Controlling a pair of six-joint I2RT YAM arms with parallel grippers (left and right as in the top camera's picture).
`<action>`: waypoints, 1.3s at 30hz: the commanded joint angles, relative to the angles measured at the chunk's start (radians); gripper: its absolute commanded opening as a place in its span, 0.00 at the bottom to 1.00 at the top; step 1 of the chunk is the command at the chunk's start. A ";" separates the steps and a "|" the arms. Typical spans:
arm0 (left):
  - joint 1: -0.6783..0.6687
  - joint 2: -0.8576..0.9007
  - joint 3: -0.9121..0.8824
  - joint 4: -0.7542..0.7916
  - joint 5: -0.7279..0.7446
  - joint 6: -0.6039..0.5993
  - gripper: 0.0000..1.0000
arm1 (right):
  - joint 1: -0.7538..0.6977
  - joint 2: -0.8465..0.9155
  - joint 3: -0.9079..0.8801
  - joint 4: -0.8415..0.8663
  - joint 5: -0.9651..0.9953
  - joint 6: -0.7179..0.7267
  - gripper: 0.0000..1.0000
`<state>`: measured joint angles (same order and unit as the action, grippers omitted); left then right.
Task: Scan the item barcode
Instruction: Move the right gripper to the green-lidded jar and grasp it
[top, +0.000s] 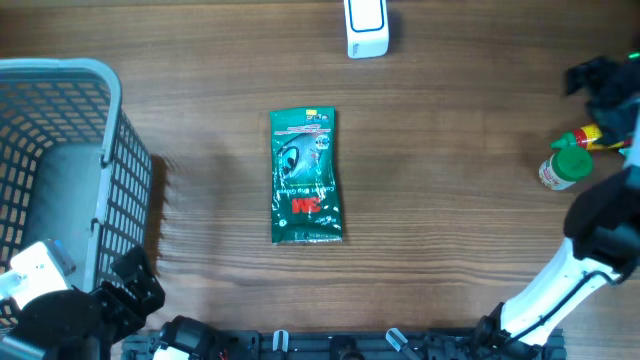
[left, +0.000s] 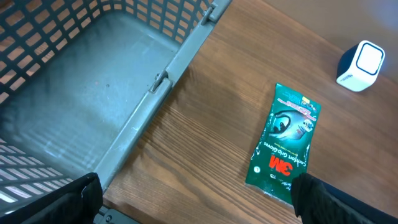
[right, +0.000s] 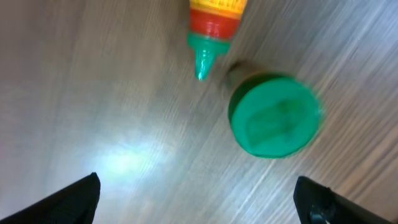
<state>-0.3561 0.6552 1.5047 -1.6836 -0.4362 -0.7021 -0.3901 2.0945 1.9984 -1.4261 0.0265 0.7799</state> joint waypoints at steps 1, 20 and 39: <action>0.004 -0.001 0.002 0.000 -0.006 -0.013 1.00 | 0.011 0.024 -0.142 0.020 0.064 0.070 1.00; 0.004 -0.001 0.002 0.000 -0.006 -0.013 1.00 | 0.011 0.024 -0.387 0.243 0.280 0.097 0.64; 0.004 -0.001 0.002 0.000 -0.006 -0.013 1.00 | 0.455 0.007 -0.368 0.333 -0.302 -0.862 0.73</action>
<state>-0.3561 0.6552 1.5047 -1.6840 -0.4362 -0.7021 -0.0025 2.0922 1.6352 -1.0893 -0.1818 0.1539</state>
